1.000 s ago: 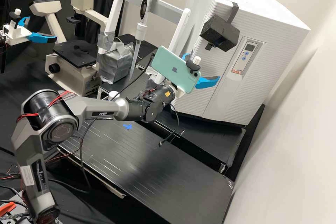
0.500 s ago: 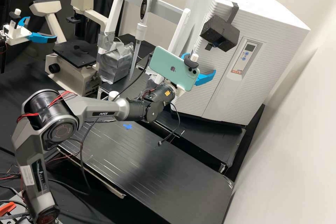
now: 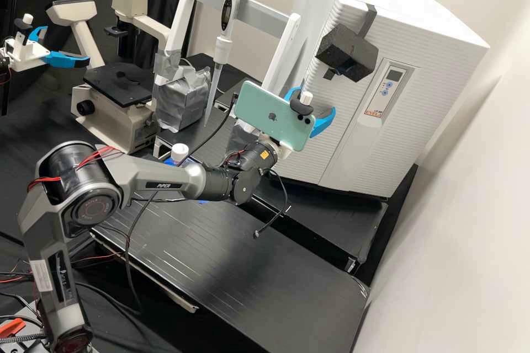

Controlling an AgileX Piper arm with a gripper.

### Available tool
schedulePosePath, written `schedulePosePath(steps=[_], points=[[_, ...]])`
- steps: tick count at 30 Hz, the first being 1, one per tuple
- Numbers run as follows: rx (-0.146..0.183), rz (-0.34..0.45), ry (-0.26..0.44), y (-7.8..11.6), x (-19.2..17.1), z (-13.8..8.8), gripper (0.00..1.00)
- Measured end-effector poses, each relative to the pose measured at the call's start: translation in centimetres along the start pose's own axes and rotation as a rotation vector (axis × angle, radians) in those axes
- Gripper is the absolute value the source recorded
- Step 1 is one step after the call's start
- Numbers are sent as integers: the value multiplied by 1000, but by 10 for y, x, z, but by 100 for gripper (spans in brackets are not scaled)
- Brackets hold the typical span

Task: Open the door

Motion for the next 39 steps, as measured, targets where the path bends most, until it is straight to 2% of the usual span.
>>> schedulePosePath(steps=[8, 20, 31, 35, 39], points=[[-13, -8, 8, 0, -1, -2, 0], [-6, -1, 24, -2, -7, 4, 0], [-42, 20, 63, 7, -24, 19, 0], [-34, 41, 74, 10, -35, 28, 0], [-11, 70, 75, 12, -52, 42, 0]])
